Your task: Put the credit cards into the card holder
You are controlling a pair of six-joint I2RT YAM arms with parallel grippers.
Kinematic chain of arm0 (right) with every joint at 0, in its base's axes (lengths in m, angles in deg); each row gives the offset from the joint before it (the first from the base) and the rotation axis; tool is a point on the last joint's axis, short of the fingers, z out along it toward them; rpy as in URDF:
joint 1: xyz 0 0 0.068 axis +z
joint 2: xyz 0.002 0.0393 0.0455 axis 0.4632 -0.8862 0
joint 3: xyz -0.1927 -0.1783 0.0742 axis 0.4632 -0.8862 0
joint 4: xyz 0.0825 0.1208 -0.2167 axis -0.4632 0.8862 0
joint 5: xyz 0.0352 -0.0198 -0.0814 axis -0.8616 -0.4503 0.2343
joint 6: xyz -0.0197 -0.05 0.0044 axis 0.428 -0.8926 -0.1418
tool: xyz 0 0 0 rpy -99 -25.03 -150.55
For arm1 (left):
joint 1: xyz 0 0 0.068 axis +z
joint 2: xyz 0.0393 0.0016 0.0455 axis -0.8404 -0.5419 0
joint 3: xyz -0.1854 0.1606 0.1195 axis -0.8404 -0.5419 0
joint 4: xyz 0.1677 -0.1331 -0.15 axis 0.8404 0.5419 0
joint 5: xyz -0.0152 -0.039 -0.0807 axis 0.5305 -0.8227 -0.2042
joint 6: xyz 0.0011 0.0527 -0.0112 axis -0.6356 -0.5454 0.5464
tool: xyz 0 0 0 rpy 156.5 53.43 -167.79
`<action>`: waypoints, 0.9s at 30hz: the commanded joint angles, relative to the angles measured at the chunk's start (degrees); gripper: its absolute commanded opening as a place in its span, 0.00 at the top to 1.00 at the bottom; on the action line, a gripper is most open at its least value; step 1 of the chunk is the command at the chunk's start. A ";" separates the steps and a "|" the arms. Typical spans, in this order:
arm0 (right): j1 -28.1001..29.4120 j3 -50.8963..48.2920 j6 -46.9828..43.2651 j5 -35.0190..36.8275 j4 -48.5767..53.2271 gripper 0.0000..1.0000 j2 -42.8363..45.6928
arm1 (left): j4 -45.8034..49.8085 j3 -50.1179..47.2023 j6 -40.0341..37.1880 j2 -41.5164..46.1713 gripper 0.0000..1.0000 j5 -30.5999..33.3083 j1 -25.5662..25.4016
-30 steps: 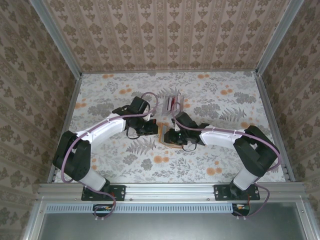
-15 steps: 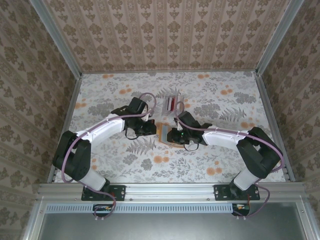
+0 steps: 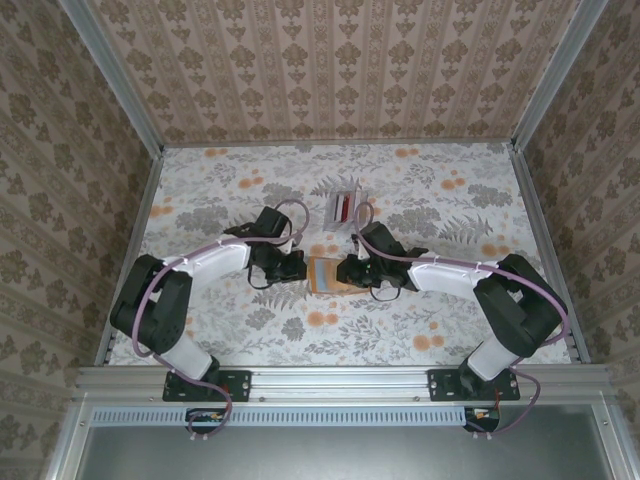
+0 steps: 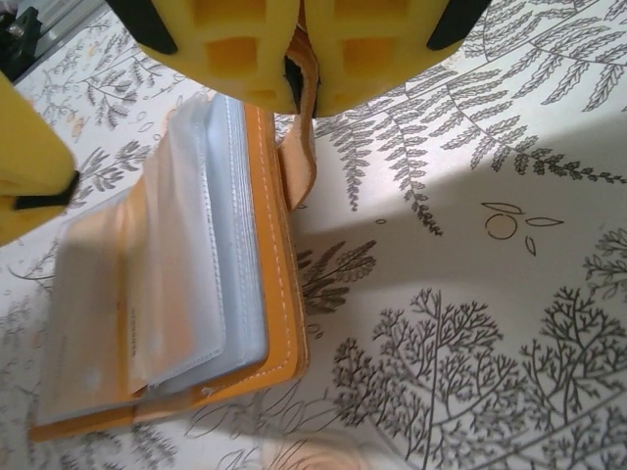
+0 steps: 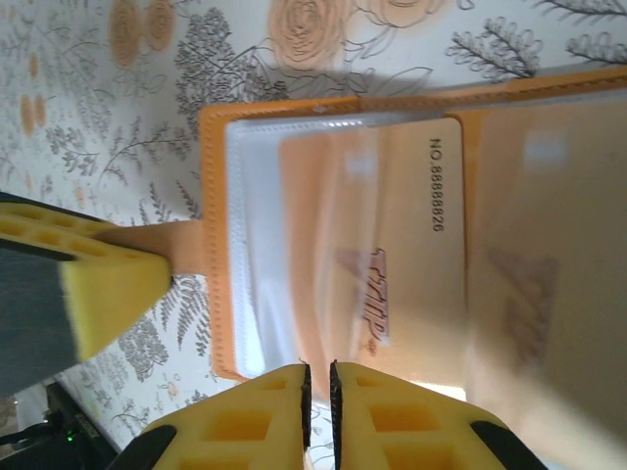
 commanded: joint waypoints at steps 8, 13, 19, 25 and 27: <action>-0.30 1.17 -1.39 5.27 6.17 0.81 -1.40 | -0.79 -0.62 0.23 0.83 1.00 -0.74 0.13; -0.39 2.07 -2.53 6.76 7.50 0.81 -3.27 | -0.42 -0.36 0.27 1.25 1.00 -0.74 0.13; -0.30 2.82 -2.14 5.44 5.51 0.81 -6.38 | 0.06 0.23 0.35 1.94 1.00 -0.99 0.04; 0.72 5.25 -2.40 2.90 4.90 0.81 -9.24 | 0.87 2.18 1.13 3.02 1.00 -1.85 -0.39; 0.93 5.88 -2.40 2.38 4.73 0.81 -10.19 | 0.97 2.90 1.62 3.42 1.00 -2.38 -0.64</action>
